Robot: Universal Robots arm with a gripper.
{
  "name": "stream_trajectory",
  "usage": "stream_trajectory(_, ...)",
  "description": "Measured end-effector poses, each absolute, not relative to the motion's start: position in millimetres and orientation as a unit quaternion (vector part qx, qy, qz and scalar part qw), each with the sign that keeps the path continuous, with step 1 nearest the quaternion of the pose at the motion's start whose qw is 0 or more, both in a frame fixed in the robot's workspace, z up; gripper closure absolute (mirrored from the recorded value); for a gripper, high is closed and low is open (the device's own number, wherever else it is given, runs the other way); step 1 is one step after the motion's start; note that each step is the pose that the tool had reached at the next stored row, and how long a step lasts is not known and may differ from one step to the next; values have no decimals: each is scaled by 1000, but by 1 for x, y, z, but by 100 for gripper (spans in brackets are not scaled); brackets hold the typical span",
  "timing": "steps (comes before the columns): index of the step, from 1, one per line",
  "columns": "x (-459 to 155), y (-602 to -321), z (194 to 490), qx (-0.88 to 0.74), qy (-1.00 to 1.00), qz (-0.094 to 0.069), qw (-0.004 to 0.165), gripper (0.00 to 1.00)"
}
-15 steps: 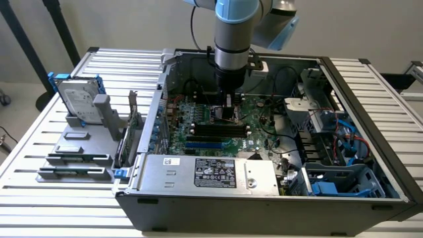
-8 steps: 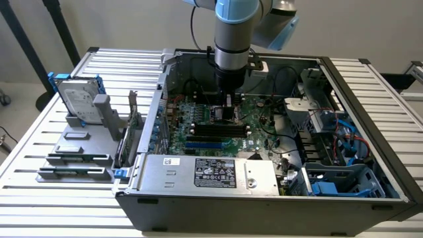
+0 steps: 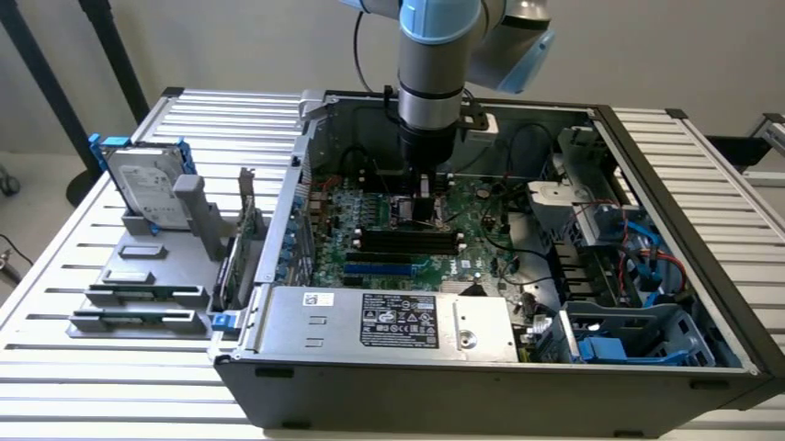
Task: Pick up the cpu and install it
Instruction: 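Place the cpu into insertion slot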
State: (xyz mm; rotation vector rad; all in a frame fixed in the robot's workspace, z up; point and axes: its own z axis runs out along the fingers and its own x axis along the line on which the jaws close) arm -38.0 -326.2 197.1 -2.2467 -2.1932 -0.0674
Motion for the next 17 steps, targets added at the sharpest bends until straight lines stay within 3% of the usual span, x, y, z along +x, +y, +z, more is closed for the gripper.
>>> stream_trajectory(17,-38,-324,196,-715,-698,-22,1,38)
